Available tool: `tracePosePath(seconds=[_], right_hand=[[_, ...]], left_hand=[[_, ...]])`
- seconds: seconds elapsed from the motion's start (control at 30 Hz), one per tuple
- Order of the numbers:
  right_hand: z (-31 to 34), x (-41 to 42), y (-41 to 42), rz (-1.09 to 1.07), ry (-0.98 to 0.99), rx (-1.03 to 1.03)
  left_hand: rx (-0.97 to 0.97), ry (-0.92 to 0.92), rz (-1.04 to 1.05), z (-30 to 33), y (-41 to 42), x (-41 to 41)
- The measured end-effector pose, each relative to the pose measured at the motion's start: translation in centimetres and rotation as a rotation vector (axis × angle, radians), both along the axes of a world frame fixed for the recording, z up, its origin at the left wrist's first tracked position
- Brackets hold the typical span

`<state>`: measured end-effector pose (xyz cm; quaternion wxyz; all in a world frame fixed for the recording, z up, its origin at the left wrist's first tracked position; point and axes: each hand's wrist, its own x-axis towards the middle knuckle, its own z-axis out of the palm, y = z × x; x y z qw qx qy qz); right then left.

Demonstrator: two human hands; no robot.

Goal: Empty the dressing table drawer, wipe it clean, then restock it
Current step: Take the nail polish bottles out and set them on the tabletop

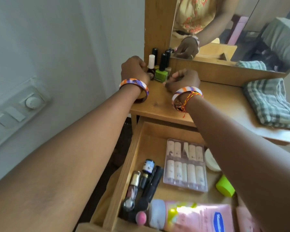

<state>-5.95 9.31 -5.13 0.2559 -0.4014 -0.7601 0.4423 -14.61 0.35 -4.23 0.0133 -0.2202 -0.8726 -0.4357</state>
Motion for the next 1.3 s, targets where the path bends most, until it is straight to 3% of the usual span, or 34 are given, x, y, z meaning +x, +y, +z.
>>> tracePosePath(seconds=[0.17,0.37,0.5,0.6,0.83,1.2,1.3], right_hand=[[0.9,3.8,-2.2,0.180,-0.089,0.000],[-0.6,9.1,-6.3,0.585,-0.345,0.220],[-2.5,11.6,-8.8,0.776,-0.562,0.342],[-3.9,12.4,-10.2,0.808,-0.637,0.409],[-6.8,12.0,-12.2,0.847,-0.707,0.519],[-8.2,11.1,-11.7,0.946,-0.689,0.592],[-9.2,10.8,-10.9,0.971,-0.701,0.788]], left_hand=[[-0.018,0.100,-0.178,0.9,-3.4,4.6],[-0.574,-0.052,-0.558,0.1,-7.0,8.9],[-0.939,0.068,-0.648,-2.8,-8.3,10.7],[-1.095,0.120,-0.690,-4.4,-9.0,11.4],[-1.165,0.231,-0.705,-4.5,-10.2,12.8],[-1.164,0.195,-0.724,-3.7,-9.8,12.5],[-1.139,0.158,-0.717,-3.7,-9.7,12.4]])
